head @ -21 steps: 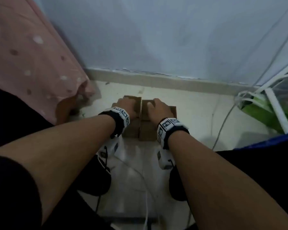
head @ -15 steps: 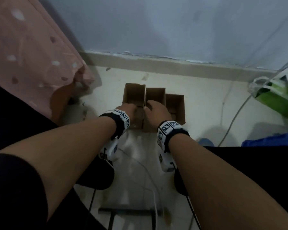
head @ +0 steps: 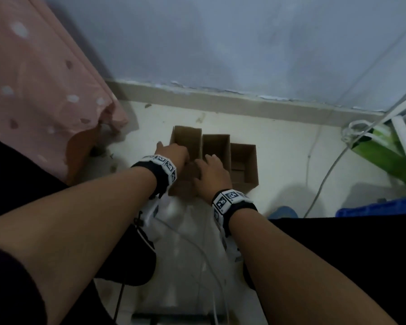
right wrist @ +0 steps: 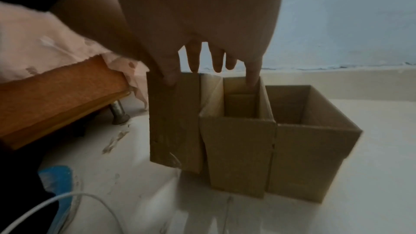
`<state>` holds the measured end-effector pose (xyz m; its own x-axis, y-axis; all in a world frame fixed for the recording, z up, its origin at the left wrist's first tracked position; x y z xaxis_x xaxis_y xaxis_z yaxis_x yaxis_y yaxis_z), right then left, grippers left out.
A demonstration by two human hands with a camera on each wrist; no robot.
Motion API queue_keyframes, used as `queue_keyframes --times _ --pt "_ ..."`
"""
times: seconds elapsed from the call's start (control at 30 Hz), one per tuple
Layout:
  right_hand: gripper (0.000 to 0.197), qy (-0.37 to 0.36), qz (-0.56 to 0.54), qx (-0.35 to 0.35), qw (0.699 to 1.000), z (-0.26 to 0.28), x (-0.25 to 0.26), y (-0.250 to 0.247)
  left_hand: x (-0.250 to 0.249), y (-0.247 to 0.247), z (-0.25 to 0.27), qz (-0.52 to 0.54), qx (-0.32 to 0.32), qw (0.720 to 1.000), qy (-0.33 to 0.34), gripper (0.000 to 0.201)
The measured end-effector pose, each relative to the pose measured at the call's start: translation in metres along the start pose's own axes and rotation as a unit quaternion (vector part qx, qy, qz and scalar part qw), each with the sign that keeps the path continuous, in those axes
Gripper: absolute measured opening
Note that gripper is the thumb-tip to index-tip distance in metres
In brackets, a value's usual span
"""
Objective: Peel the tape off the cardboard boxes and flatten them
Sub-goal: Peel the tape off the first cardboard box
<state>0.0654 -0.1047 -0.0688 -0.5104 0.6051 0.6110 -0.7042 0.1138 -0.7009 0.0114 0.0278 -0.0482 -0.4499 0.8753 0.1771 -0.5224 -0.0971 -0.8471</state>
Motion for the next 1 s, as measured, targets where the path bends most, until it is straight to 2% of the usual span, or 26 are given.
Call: queue_keyframes --times 0.1,0.17,0.2,0.23,0.27,0.3,0.37,0.4,0.43,0.47,0.53,0.63,0.7,0.8,0.87,1.0 --pt "0.065 -0.021 -0.025 -0.059 0.998 -0.003 0.028 -0.023 0.022 -0.054 0.011 0.003 -0.043 0.998 0.035 0.025" --pt "0.051 -0.031 -0.039 -0.112 0.992 -0.008 0.049 -0.044 0.035 -0.087 0.023 0.011 -0.085 0.995 0.058 0.016" --pt "0.035 -0.043 -0.038 -0.134 0.989 -0.009 0.061 -0.058 0.041 -0.101 0.028 0.014 -0.101 0.992 0.075 0.009" --pt "0.014 -0.051 -0.055 -0.144 0.987 -0.009 0.073 -0.073 0.046 -0.114 0.033 0.019 -0.116 0.99 0.083 0.012" --pt "0.01 -0.055 -0.085 -0.143 0.985 -0.009 0.083 -0.087 0.052 -0.125 0.038 0.035 -0.14 0.985 0.094 0.011" --pt "0.023 -0.061 -0.115 -0.138 0.982 -0.007 0.093 -0.103 0.056 -0.138 0.044 0.059 -0.179 0.977 0.099 0.003" --pt "0.031 -0.068 -0.169 -0.151 0.972 -0.003 0.111 -0.132 0.066 -0.155 0.048 0.112 -0.282 0.949 0.081 0.031" --pt "0.028 -0.071 -0.196 -0.169 0.963 0.001 0.119 -0.145 0.07 -0.162 0.051 0.139 -0.322 0.935 0.051 0.052" --pt "0.024 -0.07 -0.227 -0.182 0.954 0.004 0.126 -0.158 0.071 -0.169 0.058 0.171 -0.334 0.927 0.004 0.074" --pt "0.02 -0.073 -0.259 -0.198 0.942 0.006 0.131 -0.171 0.072 -0.176 0.065 0.205 -0.332 0.919 -0.049 0.094" --pt "0.019 -0.075 -0.325 -0.221 0.916 0.014 0.141 -0.196 0.07 -0.187 0.076 0.283 -0.307 0.898 -0.142 0.12" --pt "0.009 -0.087 -0.411 -0.24 0.875 0.02 0.147 -0.225 0.072 -0.195 0.078 0.4 -0.264 0.859 -0.182 0.136" --pt "0.015 -0.092 -0.464 -0.234 0.849 0.02 0.146 -0.235 0.071 -0.195 0.073 0.45 -0.241 0.848 -0.143 0.136" --pt "0.019 -0.095 -0.511 -0.223 0.825 0.026 0.143 -0.24 0.057 -0.196 0.069 0.519 -0.239 0.817 -0.071 0.122" --pt "0.022 -0.089 -0.551 -0.208 0.803 0.028 0.135 -0.235 0.05 -0.197 0.066 0.543 -0.257 0.797 -0.065 0.116" --pt "0.029 -0.077 -0.612 -0.184 0.765 0.023 0.126 -0.217 0.043 -0.206 0.069 0.508 -0.315 0.793 -0.118 0.099"
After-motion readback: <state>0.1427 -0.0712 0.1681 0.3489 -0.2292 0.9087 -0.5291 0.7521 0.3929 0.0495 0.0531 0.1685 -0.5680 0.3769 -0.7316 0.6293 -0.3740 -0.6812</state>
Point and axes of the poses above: each hand's wrist, its own z-axis away from the middle knuckle, its own y-axis out of the palm, x = y × z, the point moved 1 cm from there along -z, towards the middle knuckle, and after that the axes turned 15 degrees about -z, right-handed, at the moved point
